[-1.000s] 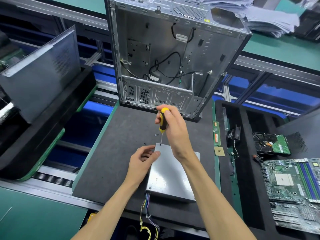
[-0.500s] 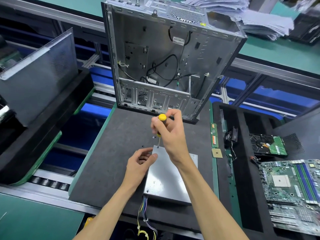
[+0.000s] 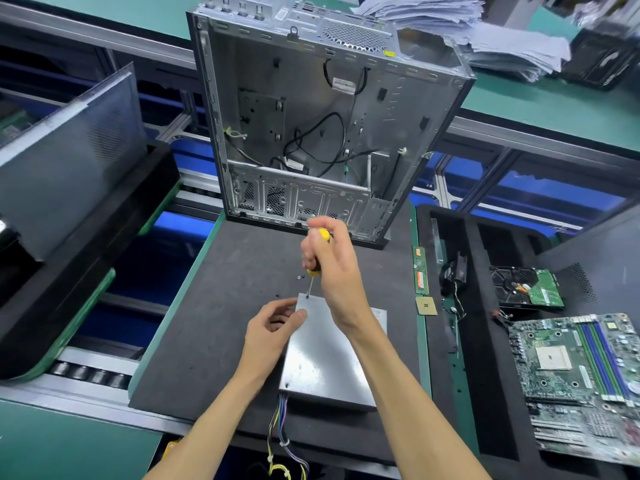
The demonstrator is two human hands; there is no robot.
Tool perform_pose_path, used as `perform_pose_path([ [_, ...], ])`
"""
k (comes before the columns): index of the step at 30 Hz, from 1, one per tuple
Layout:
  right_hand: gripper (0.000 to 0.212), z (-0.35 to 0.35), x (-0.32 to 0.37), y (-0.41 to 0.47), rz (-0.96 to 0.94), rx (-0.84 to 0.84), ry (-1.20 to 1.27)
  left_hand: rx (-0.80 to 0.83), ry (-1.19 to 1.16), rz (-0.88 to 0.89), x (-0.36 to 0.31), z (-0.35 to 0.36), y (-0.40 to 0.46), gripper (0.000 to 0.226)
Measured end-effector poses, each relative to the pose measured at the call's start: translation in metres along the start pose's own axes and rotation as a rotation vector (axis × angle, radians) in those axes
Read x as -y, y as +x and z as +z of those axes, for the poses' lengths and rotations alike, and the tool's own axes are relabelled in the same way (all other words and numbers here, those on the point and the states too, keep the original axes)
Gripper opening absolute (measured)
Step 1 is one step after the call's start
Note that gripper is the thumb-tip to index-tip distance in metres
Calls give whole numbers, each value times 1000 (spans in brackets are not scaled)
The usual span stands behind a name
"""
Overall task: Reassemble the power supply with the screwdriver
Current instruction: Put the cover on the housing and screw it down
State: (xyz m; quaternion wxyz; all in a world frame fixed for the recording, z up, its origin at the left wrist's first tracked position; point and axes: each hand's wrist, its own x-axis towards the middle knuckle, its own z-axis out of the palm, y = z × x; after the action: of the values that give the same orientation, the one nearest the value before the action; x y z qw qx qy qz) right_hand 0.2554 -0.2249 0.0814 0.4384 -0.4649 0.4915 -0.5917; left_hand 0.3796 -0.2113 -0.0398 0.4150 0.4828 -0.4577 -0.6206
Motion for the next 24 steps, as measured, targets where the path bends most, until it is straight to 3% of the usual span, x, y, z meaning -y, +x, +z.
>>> perform_pose_path([
  [3,30,1,1,0,18,7,3,3,12,5,0,0,0,20],
  [6,12,1,3,-3,1,-22,-14,-1,-4,4,-1,1,-1,20],
  [11,18,-2,1,-7,-12,18,-15,2,5,6,1,1,0,21],
  [14,32,-4,0,-8,6,36,9,-5,5,-1,2,0,1,21],
  [17,17,-5,1,-9,8,12,-11,-3,-7,-9,2,0,1,20],
  [24,27,-4,1,-12,-10,14,5,-14,-4,-21,3,0,1,20],
])
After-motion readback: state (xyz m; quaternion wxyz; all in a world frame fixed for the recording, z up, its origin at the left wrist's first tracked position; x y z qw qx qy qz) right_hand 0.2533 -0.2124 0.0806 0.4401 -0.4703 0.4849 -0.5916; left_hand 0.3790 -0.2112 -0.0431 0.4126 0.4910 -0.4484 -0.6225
